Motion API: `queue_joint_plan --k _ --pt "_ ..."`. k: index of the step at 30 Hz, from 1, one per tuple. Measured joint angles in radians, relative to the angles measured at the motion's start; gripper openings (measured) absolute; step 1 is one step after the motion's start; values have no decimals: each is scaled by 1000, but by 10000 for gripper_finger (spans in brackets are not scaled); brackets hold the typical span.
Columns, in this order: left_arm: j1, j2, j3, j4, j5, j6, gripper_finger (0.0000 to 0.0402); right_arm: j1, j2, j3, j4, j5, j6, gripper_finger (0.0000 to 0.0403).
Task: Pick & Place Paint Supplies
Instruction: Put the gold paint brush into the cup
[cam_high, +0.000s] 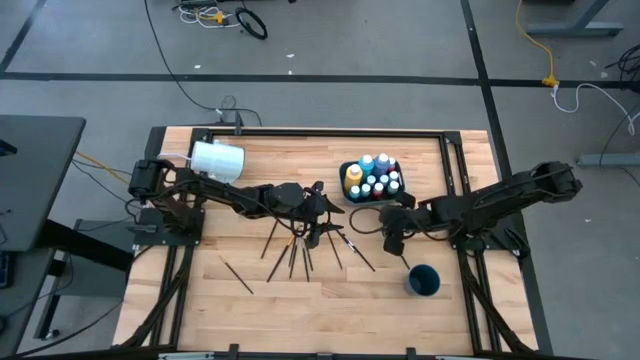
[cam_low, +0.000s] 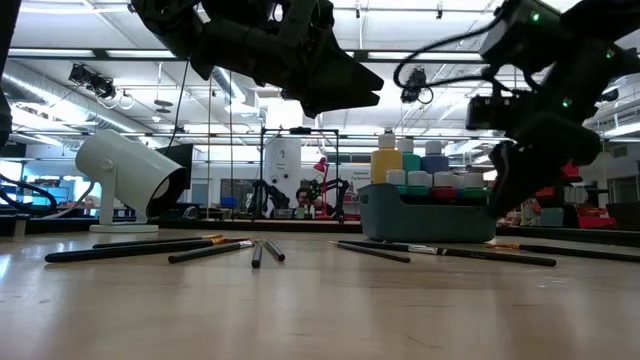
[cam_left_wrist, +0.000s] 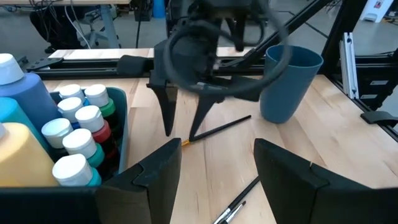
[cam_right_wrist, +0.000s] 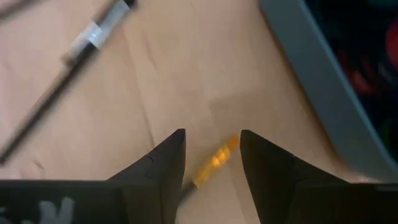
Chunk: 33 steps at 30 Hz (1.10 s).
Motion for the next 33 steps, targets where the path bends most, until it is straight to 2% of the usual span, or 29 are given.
queue_joint_plan --k 7,15,20,33 --pt "0 0 0 0 0 2 210 -37 0 0 -30 -104 67 156" --pt "0 0 0 0 0 -2 210 -62 0 -2 -99 -103 80 156" --pt "0 0 0 0 0 -3 210 -89 0 -37 9 -138 102 156" --pt "0 0 0 0 0 -3 210 -127 0 -115 105 -182 128 156"
